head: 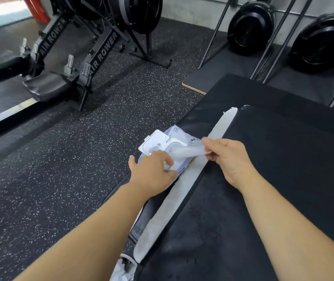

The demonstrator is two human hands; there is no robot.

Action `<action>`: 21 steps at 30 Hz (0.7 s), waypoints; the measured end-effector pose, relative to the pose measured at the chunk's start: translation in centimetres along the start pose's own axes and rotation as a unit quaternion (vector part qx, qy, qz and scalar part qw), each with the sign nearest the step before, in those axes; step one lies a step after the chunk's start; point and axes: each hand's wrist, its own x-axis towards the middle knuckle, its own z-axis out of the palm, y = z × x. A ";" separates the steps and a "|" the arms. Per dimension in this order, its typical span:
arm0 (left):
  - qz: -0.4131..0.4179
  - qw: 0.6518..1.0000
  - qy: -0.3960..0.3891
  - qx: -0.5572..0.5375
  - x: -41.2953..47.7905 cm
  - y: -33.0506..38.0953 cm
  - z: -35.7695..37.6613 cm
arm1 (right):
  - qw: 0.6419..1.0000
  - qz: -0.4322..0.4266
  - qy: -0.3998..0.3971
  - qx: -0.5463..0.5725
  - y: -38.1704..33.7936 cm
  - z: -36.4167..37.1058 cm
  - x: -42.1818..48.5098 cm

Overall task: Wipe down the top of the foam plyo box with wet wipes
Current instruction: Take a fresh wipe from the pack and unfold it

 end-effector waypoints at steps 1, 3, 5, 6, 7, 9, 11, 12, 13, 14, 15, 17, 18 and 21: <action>0.002 1.000 -0.001 0.002 0.0 0.0 0.0 | 1.000 -0.012 0.025 -0.008 0.1 0.0 0.1; 0.006 1.000 -0.002 0.011 -0.1 0.0 0.0 | 0.997 -0.024 0.076 0.009 0.0 -0.2 0.2; 0.008 1.000 -0.001 0.023 -0.1 0.0 0.1 | 0.991 -0.021 0.113 0.064 -0.2 -0.5 0.2; 0.010 1.000 0.002 0.026 -0.1 0.0 0.2 | 0.988 -0.016 0.121 0.096 -0.4 -0.8 0.2; 0.012 0.999 0.005 0.030 -0.1 -0.1 0.3 | 0.985 -0.012 0.124 0.122 -0.7 -1.1 0.1; 0.012 0.999 0.011 0.036 -0.1 -0.1 0.5 | 0.981 -0.007 0.125 0.148 -1.1 -1.6 0.0; 0.011 0.999 0.018 0.037 -0.1 -0.1 0.7 | 0.978 -0.003 0.128 0.163 -1.5 -2.1 -0.1; 0.011 0.999 0.020 0.036 -0.1 -0.1 0.7 | 0.977 -0.001 0.128 0.171 -1.7 -2.3 -0.1; 0.011 0.999 0.021 0.036 -0.1 -0.1 0.6 | 0.976 0.003 0.127 0.176 -1.9 -2.5 0.0; 0.011 0.999 0.020 0.038 -0.2 0.0 0.6 | 0.977 0.007 0.125 0.175 -2.1 -2.7 0.0; 0.010 0.999 0.017 0.040 -0.3 0.1 0.4 | 0.978 0.010 0.122 0.168 -2.2 -2.8 0.0; 0.011 0.999 0.021 0.045 -0.5 0.4 0.2 | 0.983 0.009 0.107 0.146 -2.7 -2.8 -0.2; 0.012 0.999 0.030 0.044 -0.6 0.6 0.0 | 0.986 0.005 0.097 0.133 -3.0 -2.8 -0.4; 0.031 0.997 0.073 0.018 -0.8 1.7 0.0 | 0.993 -0.016 0.064 0.102 -3.7 -2.5 -0.9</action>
